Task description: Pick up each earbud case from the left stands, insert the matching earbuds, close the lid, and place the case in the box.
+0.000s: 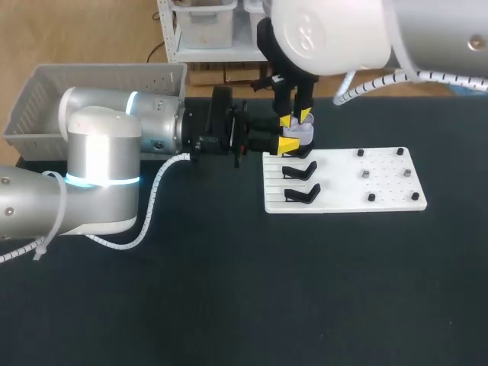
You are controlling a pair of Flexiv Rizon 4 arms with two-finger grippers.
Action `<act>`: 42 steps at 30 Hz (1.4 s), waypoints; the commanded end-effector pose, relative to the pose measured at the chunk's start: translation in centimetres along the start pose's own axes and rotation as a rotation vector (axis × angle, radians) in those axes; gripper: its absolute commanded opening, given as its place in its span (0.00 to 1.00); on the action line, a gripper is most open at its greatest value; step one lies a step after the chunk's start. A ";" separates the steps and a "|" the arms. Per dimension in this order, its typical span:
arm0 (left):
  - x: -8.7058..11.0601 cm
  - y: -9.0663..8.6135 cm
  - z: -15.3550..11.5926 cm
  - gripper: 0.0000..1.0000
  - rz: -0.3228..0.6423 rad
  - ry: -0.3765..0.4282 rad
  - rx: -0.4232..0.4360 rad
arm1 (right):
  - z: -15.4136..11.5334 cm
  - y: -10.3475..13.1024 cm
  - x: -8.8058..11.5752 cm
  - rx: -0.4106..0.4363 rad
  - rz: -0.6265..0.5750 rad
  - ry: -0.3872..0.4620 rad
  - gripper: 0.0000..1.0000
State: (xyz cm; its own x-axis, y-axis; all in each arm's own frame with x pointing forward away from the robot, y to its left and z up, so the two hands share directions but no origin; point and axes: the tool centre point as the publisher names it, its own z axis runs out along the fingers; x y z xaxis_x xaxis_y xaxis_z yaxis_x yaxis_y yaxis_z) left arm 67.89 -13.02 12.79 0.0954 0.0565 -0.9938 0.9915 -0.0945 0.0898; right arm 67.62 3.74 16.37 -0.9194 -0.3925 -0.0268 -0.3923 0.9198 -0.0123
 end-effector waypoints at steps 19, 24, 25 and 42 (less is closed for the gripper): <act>0.0 -0.2 0.0 0.00 0.003 -0.001 -0.006 | -4.4 -3.5 -0.8 -0.036 0.309 -0.240 1.00; 0.0 -0.2 0.0 0.00 0.003 -0.001 -0.006 | -3.0 -5.1 -2.5 -0.018 0.376 -0.229 1.00; 0.0 -0.2 0.0 0.00 0.003 -0.001 -0.006 | -2.8 -5.4 -2.7 -0.018 0.385 -0.220 1.00; 0.0 -0.2 0.0 0.00 0.003 -0.001 -0.006 | 1.0 -7.1 -1.5 -0.032 0.425 -0.099 1.00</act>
State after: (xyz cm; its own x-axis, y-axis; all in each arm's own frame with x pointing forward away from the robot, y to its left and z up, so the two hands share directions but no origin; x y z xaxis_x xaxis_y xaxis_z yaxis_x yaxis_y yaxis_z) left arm 67.86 -13.03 12.81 0.0953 0.0562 -0.9939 0.9914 -0.0949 0.0897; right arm 71.78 -2.33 15.54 -0.9916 0.0261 -0.1265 0.0198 0.9985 0.0506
